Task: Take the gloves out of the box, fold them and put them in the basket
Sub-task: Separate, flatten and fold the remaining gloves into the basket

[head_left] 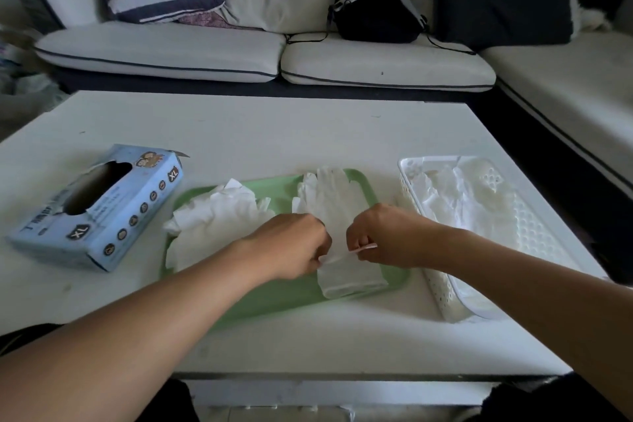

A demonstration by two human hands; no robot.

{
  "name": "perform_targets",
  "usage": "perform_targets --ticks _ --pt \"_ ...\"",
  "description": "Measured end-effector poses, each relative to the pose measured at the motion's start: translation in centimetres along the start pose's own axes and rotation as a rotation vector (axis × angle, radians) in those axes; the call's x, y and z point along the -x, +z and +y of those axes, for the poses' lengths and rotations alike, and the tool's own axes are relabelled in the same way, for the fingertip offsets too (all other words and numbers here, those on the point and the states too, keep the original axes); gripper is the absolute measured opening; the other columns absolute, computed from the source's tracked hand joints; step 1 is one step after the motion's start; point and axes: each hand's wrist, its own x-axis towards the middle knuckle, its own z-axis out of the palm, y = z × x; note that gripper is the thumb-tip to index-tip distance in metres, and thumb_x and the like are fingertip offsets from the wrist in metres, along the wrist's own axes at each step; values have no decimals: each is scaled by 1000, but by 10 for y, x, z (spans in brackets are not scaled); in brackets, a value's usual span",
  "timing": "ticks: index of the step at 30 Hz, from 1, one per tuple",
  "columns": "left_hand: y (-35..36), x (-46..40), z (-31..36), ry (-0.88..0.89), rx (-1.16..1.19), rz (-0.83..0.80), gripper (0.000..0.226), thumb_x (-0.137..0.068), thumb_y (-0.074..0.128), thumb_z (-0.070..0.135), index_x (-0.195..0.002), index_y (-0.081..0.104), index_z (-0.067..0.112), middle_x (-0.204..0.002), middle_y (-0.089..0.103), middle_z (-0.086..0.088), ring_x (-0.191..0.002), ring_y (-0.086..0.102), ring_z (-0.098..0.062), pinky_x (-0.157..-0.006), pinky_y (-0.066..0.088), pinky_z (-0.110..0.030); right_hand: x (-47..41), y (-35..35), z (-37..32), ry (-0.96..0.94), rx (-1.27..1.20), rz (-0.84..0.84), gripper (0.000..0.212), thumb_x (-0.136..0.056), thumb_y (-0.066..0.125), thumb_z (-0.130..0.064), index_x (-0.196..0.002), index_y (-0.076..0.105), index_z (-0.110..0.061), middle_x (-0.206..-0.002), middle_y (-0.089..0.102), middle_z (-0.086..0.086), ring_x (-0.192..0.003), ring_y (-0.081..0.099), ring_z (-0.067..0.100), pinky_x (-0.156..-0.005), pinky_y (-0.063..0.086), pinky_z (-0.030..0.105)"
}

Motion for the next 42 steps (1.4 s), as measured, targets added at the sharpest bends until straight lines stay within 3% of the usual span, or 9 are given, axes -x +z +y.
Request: perform_targets --ticks 4,10,19,25,28,30,34,36,42 --pt "-6 -1 10 7 -61 -38 7 -85 65 23 -80 61 25 -89 63 4 -79 60 -22 -62 41 -31 -1 -2 0 -49 8 -71 17 -82 71 -7 -97 73 -16 -84 54 -12 -74 51 8 -68 38 21" --pt "1 1 17 -15 -69 -160 5 -83 63 21 -82 65 17 -87 63 -3 -78 60 -26 -62 45 -32 -5 3 -1 -42 49 -201 21 -88 70 -11 -108 72 -16 -88 52 -10 -79 49 9 -56 27 5" --pt "-2 4 12 -32 23 -196 20 -82 68 44 -92 68 26 -93 64 9 -84 64 -16 -73 58 -38 -6 6 0 77 -70 -301 25 -75 86 -19 -97 75 -15 -75 62 -10 -63 53 0 -62 41 20" --pt "0 3 14 -75 76 -194 44 -81 67 70 -86 68 26 -92 65 7 -82 63 -16 -71 56 -36 -6 10 -3 43 4 -298 20 -76 84 -16 -92 74 -11 -76 62 -8 -62 50 2 -55 37 11" --pt "6 3 24 -58 11 -145 43 -87 65 63 -90 66 20 -94 59 3 -80 56 -18 -59 39 -32 -9 14 -6 13 93 -285 14 -77 81 -16 -89 73 -13 -67 51 -15 -60 45 0 -54 35 16" --pt "9 3 29 -43 -39 -97 41 -90 63 57 -93 64 16 -96 55 0 -81 49 -20 -61 30 -32 -11 17 -6 -5 139 -289 6 -79 76 -14 -84 72 -16 -65 49 -14 -63 49 9 -55 34 21" --pt "12 5 31 -56 -48 -45 46 -92 54 66 -85 56 20 -92 50 0 -85 47 -23 -71 31 -33 -12 22 -7 -18 206 -336 4 -85 68 -18 -81 70 -18 -74 57 -7 -67 52 16 -52 31 22" --pt "14 5 34 -83 -57 -24 55 -88 47 77 -82 52 23 -88 49 1 -81 44 -21 -72 30 -34 -12 20 -7 -15 192 -360 17 -87 68 -21 -71 62 -21 -71 56 -8 -64 50 13 -53 33 23" --pt "15 2 44 -81 -97 37 53 -91 49 71 -101 59 19 -80 46 3 -79 54 -24 -69 33 -34 -6 -10 0 35 -42 -324 7 -88 71 -24 -87 68 -18 -77 62 -13 -68 55 0 -61 39 17"
